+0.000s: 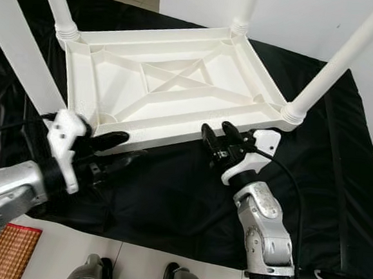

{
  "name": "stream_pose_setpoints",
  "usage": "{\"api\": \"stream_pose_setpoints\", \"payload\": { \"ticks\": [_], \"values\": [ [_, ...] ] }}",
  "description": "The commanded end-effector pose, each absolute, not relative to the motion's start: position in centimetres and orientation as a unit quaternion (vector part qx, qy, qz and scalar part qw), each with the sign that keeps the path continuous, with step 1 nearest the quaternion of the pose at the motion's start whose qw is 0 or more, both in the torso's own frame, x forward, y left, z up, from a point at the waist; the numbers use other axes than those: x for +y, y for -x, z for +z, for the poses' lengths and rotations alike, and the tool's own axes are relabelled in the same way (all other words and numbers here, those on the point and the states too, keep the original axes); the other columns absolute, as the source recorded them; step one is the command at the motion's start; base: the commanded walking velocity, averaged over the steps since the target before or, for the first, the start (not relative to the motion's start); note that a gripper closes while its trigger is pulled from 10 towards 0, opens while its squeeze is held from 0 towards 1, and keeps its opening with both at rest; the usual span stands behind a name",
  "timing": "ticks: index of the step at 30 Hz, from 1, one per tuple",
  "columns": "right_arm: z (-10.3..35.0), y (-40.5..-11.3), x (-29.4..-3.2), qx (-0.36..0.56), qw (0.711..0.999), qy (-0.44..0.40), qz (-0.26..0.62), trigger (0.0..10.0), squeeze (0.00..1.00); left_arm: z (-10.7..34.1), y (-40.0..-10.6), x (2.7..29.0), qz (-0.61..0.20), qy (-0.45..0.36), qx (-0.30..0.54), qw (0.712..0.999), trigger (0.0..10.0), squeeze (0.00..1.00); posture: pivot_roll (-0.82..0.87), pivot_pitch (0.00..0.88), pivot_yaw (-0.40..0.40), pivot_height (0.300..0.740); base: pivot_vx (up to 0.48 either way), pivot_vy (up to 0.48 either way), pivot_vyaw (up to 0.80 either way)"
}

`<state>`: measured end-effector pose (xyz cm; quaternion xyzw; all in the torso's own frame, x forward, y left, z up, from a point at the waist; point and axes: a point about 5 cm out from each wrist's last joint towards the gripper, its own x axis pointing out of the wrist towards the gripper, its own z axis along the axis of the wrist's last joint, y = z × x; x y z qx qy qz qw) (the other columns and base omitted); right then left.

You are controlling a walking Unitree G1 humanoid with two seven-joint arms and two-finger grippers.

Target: Building children table

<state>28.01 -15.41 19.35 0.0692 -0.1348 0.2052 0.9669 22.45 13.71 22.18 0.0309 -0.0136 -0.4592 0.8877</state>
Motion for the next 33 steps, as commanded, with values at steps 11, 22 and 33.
{"api": "stream_pose_setpoints", "payload": {
  "ticks": [11,22,33],
  "values": [
    [19.1,-29.1,-15.9,-0.137,0.965,-0.045,0.220,10.0,0.00,22.0,-19.5,19.9,-0.474,-0.046,0.084,0.876,10.0,0.00,0.18,0.207,-0.085,0.740,0.000,0.000,0.00],
    [19.1,-29.8,-16.0,-0.138,0.964,-0.039,0.224,10.0,0.00,22.0,-19.9,27.6,-0.356,-0.145,0.176,0.906,10.0,0.00,0.20,0.200,-0.086,0.740,0.000,0.000,0.00],
    [19.5,-30.3,-15.2,-0.149,0.959,-0.043,0.236,10.0,0.00,22.4,-24.5,30.2,-0.183,-0.234,0.132,0.946,10.0,0.00,0.19,0.202,-0.085,0.740,0.000,0.000,0.00]
  ]
}}
